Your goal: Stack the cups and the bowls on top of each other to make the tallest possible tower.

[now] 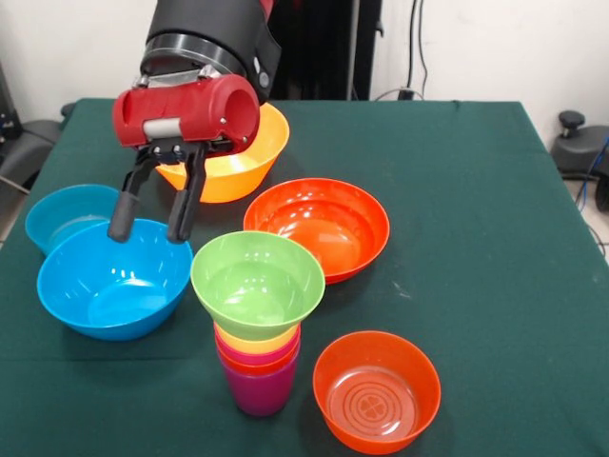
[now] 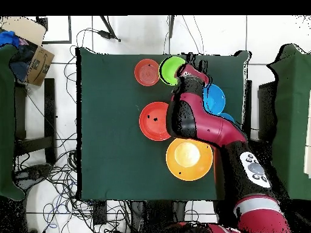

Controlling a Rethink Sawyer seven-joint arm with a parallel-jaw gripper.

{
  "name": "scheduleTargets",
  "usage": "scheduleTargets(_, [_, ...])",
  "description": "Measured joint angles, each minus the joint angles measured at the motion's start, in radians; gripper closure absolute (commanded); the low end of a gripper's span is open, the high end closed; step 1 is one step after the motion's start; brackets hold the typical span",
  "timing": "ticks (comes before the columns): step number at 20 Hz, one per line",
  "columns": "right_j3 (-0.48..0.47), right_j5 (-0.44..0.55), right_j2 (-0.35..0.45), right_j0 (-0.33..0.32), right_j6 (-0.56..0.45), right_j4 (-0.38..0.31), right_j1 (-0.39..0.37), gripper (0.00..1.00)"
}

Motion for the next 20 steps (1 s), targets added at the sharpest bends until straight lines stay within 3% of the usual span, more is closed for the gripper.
scheduleTargets(10, [0.000, 0.146, 0.018, -0.011, 0.000, 0.000, -0.009, 0.00])
scheduleTargets(15, [0.000, 0.298, 0.043, -0.058, 0.000, 0.000, -0.034, 0.00])
scheduleTargets(20, [0.000, 0.368, 0.070, -0.107, 0.000, 0.000, -0.045, 0.00])
